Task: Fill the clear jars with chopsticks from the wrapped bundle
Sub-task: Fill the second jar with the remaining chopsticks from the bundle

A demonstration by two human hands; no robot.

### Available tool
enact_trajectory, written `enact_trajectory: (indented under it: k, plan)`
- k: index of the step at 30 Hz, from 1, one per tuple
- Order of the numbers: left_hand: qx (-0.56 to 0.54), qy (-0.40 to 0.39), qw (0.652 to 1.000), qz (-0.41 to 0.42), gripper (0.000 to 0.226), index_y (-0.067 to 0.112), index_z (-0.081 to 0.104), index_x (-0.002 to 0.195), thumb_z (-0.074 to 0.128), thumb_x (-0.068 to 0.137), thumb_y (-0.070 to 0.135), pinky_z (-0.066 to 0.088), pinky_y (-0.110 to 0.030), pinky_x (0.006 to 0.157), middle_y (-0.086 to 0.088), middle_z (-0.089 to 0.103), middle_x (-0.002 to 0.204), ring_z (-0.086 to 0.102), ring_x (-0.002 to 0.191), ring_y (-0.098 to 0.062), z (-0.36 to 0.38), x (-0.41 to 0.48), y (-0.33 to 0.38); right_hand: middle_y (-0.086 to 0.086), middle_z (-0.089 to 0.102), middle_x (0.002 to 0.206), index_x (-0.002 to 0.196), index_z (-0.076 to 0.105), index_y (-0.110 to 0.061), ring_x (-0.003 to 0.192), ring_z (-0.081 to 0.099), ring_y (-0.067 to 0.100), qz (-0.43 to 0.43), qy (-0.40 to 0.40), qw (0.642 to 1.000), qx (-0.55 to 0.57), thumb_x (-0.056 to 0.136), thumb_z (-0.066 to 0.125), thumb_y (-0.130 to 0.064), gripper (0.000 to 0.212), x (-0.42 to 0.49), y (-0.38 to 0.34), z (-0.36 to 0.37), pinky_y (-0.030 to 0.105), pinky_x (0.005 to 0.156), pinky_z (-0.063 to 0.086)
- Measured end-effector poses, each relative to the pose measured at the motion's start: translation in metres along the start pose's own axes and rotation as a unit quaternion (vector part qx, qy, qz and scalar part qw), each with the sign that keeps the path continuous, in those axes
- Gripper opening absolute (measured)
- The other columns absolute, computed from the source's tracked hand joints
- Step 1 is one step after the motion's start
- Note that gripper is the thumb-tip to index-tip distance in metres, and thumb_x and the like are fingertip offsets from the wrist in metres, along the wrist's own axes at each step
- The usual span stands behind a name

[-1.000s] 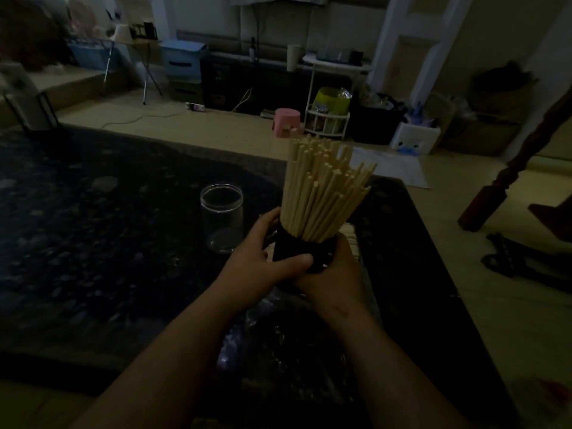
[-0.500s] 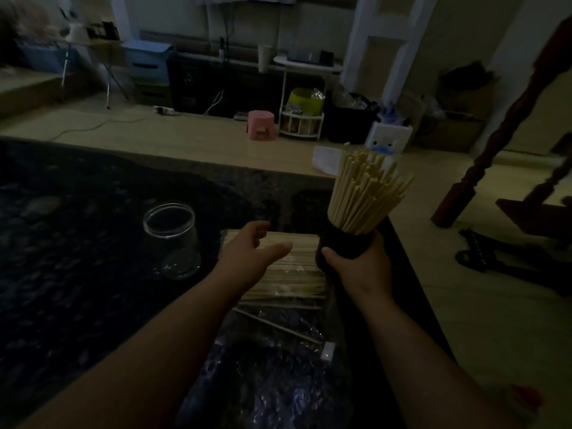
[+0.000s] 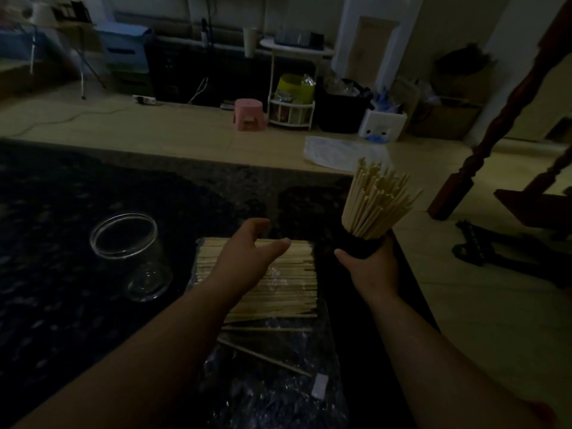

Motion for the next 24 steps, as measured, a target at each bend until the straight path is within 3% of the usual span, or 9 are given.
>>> enact_trajectory:
  k: [5, 10, 14, 16, 20, 24]
  plan:
    - [0.021, 0.003, 1.000, 0.014, 0.057, 0.028, 0.047, 0.136, 0.070, 0.086, 0.041, 0.038, -0.030, 0.091, 0.006, 0.047, 0.142, 0.042, 0.127, -0.010, -0.003, -0.003, 0.003, 0.014, 0.045, 0.144, 0.149, 0.026, -0.011, 0.128, 0.046, 0.036, 0.022, -0.011, 0.999, -0.023, 0.074, 0.083, -0.034, 0.097, 0.000, 0.009, 0.011, 0.040, 0.095, 0.043]
    - [0.046, 0.026, 0.998, 0.028, 0.055, 0.029, 0.049, 0.132, 0.071, 0.084, 0.041, 0.037, -0.028, 0.091, 0.007, 0.051, 0.136, 0.045, 0.121, -0.008, -0.013, -0.013, 0.001, 0.013, 0.036, 0.151, 0.152, 0.019, -0.012, 0.135, 0.039, 0.034, 0.033, -0.026, 0.999, -0.024, 0.074, 0.081, -0.039, 0.103, -0.003, 0.016, 0.014, 0.040, 0.102, 0.039]
    - [0.034, 0.019, 0.999, 0.017, 0.052, 0.033, 0.049, 0.129, 0.072, 0.083, 0.043, 0.042, -0.032, 0.096, 0.009, 0.049, 0.137, 0.043, 0.127, -0.011, -0.017, -0.021, -0.003, 0.014, 0.040, 0.149, 0.151, 0.024, -0.013, 0.133, 0.041, 0.036, 0.055, -0.038, 0.997, -0.032, 0.073, 0.081, -0.043, 0.101, -0.005, 0.018, 0.014, 0.042, 0.100, 0.041]
    - [0.029, 0.020, 0.999, 0.020, 0.053, 0.032, 0.049, 0.130, 0.072, 0.083, 0.043, 0.045, -0.040, 0.100, 0.009, 0.049, 0.138, 0.043, 0.128, -0.012, -0.020, -0.026, -0.003, 0.014, 0.042, 0.147, 0.150, 0.027, -0.014, 0.131, 0.043, 0.036, 0.059, -0.040, 0.997, -0.032, 0.073, 0.081, -0.041, 0.097, -0.005, 0.019, 0.013, 0.042, 0.099, 0.042]
    - [0.037, 0.047, 0.998, 0.032, 0.056, 0.028, 0.050, 0.131, 0.073, 0.082, 0.039, 0.044, -0.035, 0.097, 0.006, 0.051, 0.135, 0.047, 0.124, -0.013, -0.034, -0.035, -0.002, 0.017, 0.046, 0.143, 0.147, 0.033, -0.011, 0.127, 0.047, 0.038, 0.073, -0.043, 0.996, -0.034, 0.077, 0.080, -0.028, 0.086, -0.011, 0.020, 0.008, 0.043, 0.097, 0.044]
    - [0.057, 0.083, 0.994, 0.050, 0.052, 0.033, 0.050, 0.126, 0.074, 0.081, 0.038, 0.045, -0.034, 0.094, 0.007, 0.051, 0.130, 0.049, 0.120, -0.011, -0.047, -0.049, -0.002, 0.019, 0.055, 0.128, 0.131, 0.049, -0.006, 0.109, 0.057, 0.038, 0.075, 0.045, 0.996, 0.017, 0.077, 0.076, -0.015, 0.061, -0.031, 0.018, -0.004, 0.039, 0.085, 0.049]
Point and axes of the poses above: each hand's wrist, its own x-axis towards the middle knuckle, its own z-axis out of the palm, y = z × x, the point moved 8 cm from there along x, towards the middle knuckle
